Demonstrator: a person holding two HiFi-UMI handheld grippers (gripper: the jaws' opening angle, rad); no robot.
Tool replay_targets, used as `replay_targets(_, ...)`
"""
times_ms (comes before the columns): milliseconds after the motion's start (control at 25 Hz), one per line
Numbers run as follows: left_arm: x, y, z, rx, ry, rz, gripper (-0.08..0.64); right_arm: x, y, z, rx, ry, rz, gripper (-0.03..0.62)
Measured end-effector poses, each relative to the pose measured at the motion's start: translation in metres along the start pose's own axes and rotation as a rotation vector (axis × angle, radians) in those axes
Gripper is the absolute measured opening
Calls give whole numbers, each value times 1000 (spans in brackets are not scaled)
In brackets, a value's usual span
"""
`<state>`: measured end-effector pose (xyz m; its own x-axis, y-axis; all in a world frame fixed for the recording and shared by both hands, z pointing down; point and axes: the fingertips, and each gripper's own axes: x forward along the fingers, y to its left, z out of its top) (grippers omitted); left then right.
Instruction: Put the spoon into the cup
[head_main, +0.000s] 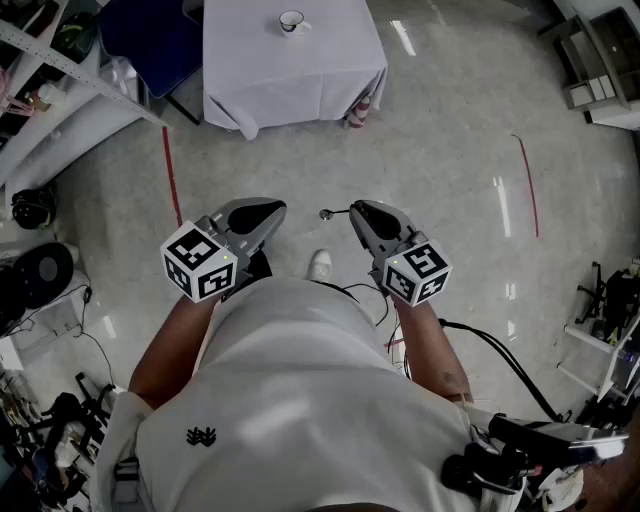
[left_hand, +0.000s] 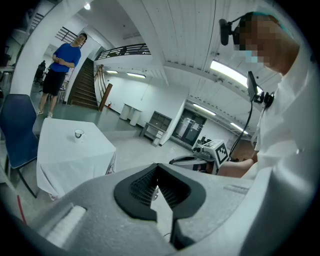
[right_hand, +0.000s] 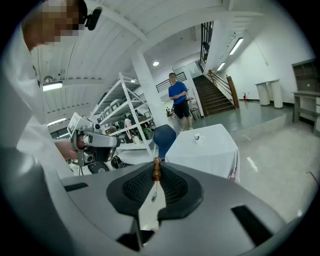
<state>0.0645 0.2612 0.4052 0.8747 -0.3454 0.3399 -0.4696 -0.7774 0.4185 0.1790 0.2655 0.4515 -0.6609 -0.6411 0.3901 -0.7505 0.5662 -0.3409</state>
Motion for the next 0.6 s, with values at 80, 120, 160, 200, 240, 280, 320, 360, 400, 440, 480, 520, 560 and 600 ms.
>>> replay_targets(80, -10, 14, 9, 32, 6, -11, 5, 18, 7, 6, 3, 5, -7, 43)
replay_targets(120, -16, 23, 13, 42, 8, -16, 5, 27, 11, 8, 5, 8, -10, 43)
replay_targets(160, -23, 32, 15, 45, 8, -20, 5, 37, 17, 11, 5, 10, -13, 43)
replay_targets(200, -31, 41, 17, 40, 5, -22, 5, 47, 23, 14, 4, 13, -14, 43)
replay_targets(240, -39, 52, 19, 31, 1, -23, 5, 57, 29, 18, 1, 14, -16, 43)
replay_targets(280, -47, 63, 21, 26, -2, -21, 5, 67, 34, 23, -2, 14, -17, 43)
replay_targets(320, -54, 74, 22, 25, -3, -19, 5, 78, 39, 28, -4, 13, -21, 43)
replay_targets(360, -61, 85, 24, 26, -5, -20, 5, 88, 43, 32, -5, 13, -26, 43)
replay_targets(400, -68, 94, 26, 28, -7, -23, 5, 98, 47, 35, -3, 13, -33, 43)
replay_targets(440, -76, 103, 28, 28, -11, -30, 5, 108, 51, 38, 2, 13, -40, 43)
replay_targets(480, -83, 111, 29, 28, -13, -36, 5, 118, 55, 40, 10, 12, -46, 43)
replay_targets(520, -91, 120, 30, 29, -14, -42, 5, 127, 59, 41, 23, 12, -52, 43)
replay_targets(560, -98, 128, 31, 30, -14, -48, 5, 137, 62, 43, 38, 11, -58, 43)
replay_targets(600, -105, 136, 31, 29, -12, -53, 5, 145, 65, 45, 52, 8, -63, 43)
